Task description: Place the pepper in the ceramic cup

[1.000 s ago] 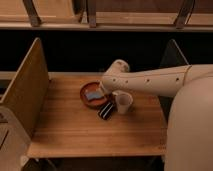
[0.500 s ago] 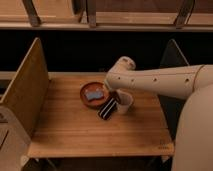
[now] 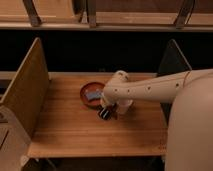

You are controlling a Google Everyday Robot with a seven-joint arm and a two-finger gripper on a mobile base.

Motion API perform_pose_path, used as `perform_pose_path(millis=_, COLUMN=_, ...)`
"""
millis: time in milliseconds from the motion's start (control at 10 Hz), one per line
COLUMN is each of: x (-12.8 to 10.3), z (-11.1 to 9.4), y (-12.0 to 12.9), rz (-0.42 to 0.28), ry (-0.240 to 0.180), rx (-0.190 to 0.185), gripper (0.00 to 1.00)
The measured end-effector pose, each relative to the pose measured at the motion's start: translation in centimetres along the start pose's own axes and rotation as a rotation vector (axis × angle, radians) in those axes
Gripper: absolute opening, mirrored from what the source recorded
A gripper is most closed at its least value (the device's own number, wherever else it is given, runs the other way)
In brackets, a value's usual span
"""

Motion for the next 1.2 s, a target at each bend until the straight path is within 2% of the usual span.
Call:
perform_pose_path(millis=100, x=-0.5, z=0.4, y=-0.5, rz=-0.001, ry=-0.001, rx=0.011, gripper=0.02)
perform_pose_path(millis=300, x=-2.9, z=-0.5, y=-2.3, rz=-0.026, ry=-0.028, rx=0.063, gripper=0.02)
perform_pose_path(millis=500, x=-6.1, z=-2.3, y=-3.6, rz=-0.075, ry=-0.076, rx=0.120, gripper=0.02)
perform_pose_path(millis=800, x=-10.0, z=-4.3, y=-5.3, rz=-0.127, ry=-0.165, rx=0.177, gripper=0.02)
perform_pose_path(millis=1000, x=-11.5, z=-5.5, y=-6.9, rz=-0.145, ry=-0.204, rx=0.221, gripper=0.02)
perform_pose_path(millis=1200, x=-11.8, z=-6.4, y=-8.4, rz=-0.144, ry=-0.227, rx=0.254, gripper=0.02)
